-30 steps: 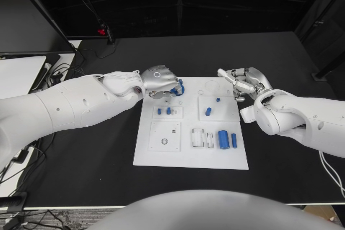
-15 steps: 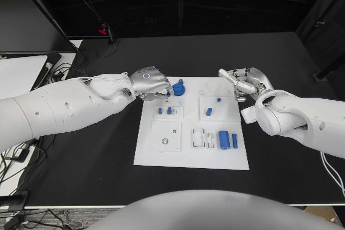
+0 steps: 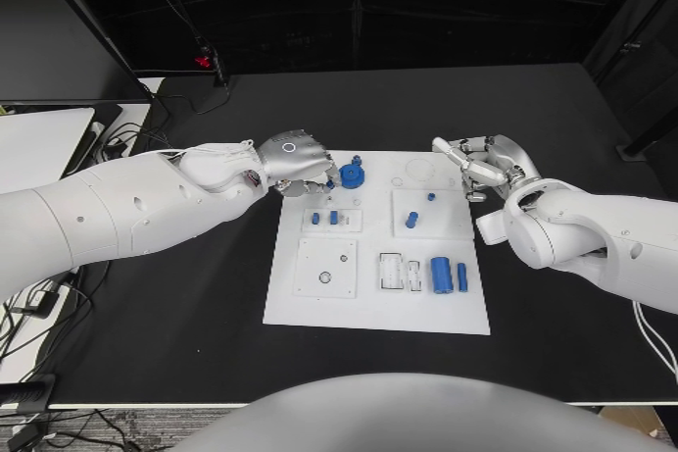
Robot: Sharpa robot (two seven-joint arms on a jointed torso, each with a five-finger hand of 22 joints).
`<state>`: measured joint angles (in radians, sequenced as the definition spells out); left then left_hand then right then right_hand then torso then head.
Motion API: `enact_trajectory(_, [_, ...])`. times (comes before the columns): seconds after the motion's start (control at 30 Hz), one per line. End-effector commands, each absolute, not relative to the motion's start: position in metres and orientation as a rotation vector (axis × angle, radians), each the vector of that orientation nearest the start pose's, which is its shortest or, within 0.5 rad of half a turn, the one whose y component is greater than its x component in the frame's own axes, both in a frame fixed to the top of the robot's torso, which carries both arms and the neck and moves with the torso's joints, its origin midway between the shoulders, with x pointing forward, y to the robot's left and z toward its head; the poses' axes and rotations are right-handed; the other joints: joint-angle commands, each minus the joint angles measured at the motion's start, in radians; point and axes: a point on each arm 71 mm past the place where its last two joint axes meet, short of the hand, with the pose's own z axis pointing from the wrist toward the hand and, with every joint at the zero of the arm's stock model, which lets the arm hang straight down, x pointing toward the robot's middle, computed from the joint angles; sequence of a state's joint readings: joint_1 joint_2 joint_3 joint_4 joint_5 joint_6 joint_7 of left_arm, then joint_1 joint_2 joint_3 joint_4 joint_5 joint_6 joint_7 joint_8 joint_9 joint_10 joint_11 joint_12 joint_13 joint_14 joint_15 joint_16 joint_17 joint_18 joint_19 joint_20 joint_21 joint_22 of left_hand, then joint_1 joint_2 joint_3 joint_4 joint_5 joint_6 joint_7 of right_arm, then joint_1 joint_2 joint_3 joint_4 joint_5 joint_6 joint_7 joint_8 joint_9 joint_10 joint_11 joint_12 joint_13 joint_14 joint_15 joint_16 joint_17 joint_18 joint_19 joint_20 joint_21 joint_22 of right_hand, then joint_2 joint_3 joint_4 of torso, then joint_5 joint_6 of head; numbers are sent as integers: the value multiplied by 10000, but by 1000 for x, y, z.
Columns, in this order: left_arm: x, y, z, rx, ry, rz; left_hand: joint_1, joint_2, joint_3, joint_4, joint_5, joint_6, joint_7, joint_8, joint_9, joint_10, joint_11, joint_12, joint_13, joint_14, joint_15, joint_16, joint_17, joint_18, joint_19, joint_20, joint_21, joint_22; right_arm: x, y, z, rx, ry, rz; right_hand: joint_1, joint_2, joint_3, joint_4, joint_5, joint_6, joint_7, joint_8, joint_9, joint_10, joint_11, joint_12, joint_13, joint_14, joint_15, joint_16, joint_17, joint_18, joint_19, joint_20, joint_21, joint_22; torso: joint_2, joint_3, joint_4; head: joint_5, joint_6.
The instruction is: Assemble the parts on the task board
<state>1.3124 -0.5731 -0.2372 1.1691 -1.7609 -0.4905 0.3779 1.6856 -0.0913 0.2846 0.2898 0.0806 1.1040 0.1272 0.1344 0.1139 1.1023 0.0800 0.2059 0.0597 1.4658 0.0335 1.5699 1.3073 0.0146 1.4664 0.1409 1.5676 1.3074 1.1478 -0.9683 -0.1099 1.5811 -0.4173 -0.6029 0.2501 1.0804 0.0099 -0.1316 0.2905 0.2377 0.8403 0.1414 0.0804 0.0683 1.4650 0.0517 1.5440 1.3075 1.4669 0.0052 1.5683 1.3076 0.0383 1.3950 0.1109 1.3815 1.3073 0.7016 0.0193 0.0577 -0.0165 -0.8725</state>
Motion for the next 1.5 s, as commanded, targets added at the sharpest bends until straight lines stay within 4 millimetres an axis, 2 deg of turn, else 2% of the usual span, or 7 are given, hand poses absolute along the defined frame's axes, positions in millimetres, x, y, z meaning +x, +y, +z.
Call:
enact_trajectory(0.03, [517, 139, -202, 9017, 13673, -7324, -100, 9, 61, 8, -21, -2, 28, -41, -11, 6, 23, -49, -2, 1050, -60, 9, 2635, -146, 1044, -100, 31, 2634, 459, -264, -218, 8600, 14931, 10410, 21, 85, -50, 2, 67, 61, 9, 4, 0, 690, 59, -12, 2325, 1039, 23, 25, 2631, 190, 6, 76, -9, 1869, 4, 8, 7, -1, -1])
enact_trajectory(0.5, [516, 137, -211, 9106, 13937, -7411, -121, 10, 86, 13, -27, -18, 39, -63, -22, -6, 34, -97, -1, 1050, -51, 9, 2635, -146, 1044, -99, 31, 2634, 459, -264, -218, 8605, 14927, 10403, 21, 85, -50, 2, 67, 61, 9, 4, 0, 690, 59, -12, 2325, 1039, 23, 25, 2631, 190, 6, 76, -9, 1869, -4, 5, -4, 7, -1])
enact_trajectory(1.5, [518, 134, -216, 9205, 14217, -7408, -148, 9, 107, 11, -30, -29, 44, -81, -32, -17, 43, -144, 0, 1050, -42, 9, 2635, -146, 1044, -96, 31, 2634, 459, -264, -218, 8602, 14933, 10414, 47, 104, -77, 1, 68, 70, 16, 4, 0, 679, 67, -19, 2316, 1039, 30, 25, 2631, 191, 7, 83, -13, 1868, -3, 6, 6, 8, -1])
